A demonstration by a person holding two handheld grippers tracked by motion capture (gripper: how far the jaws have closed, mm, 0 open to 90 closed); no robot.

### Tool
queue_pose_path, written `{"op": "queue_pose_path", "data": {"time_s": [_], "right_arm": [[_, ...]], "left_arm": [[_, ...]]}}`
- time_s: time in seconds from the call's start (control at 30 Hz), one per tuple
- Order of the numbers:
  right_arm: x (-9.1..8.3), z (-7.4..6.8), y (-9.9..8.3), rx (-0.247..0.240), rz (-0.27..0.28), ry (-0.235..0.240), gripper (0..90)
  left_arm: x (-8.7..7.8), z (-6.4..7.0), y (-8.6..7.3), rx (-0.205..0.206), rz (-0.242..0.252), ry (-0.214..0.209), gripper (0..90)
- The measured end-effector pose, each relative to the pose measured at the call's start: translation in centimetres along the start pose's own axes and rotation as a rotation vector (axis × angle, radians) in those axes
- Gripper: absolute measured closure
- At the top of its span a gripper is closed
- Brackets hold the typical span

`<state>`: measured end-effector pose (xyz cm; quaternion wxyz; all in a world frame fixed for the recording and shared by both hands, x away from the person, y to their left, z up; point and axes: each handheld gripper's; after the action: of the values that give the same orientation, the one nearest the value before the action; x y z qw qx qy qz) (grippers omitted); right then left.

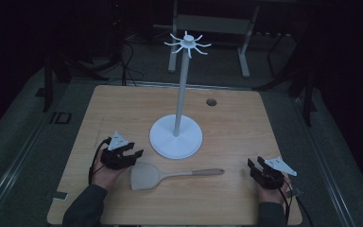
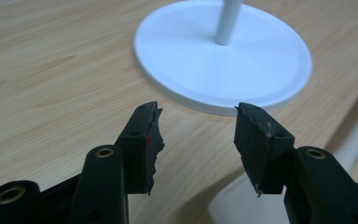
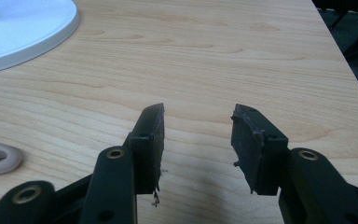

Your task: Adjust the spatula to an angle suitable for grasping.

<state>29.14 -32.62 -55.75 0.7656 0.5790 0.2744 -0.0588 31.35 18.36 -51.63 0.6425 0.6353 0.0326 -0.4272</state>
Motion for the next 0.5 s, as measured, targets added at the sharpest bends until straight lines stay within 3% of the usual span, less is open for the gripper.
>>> {"op": "queue_pose_path", "data": {"time_s": [0.27,0.5], "right_arm": [[0.0,0.0,0.0,-0.002,0.001,0.001,54.1],[0.0,0.0,0.0,-0.003,-0.001,0.002,54.2]], "left_arm": [[0.9,2.0,1.5,0.083,-0.049,-0.051,50.1],[1.8,3.5,2.7,0.149,-0.090,-0.069,50.0]]}}
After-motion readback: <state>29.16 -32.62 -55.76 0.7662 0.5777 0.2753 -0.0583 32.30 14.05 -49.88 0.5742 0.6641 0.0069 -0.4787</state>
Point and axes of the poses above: each handheld gripper's, and its own axes: x roughly forward along the jaws, y roughly out of its top, z roughly to its right, and after that the axes turned 11 degrees about -x, right-handed
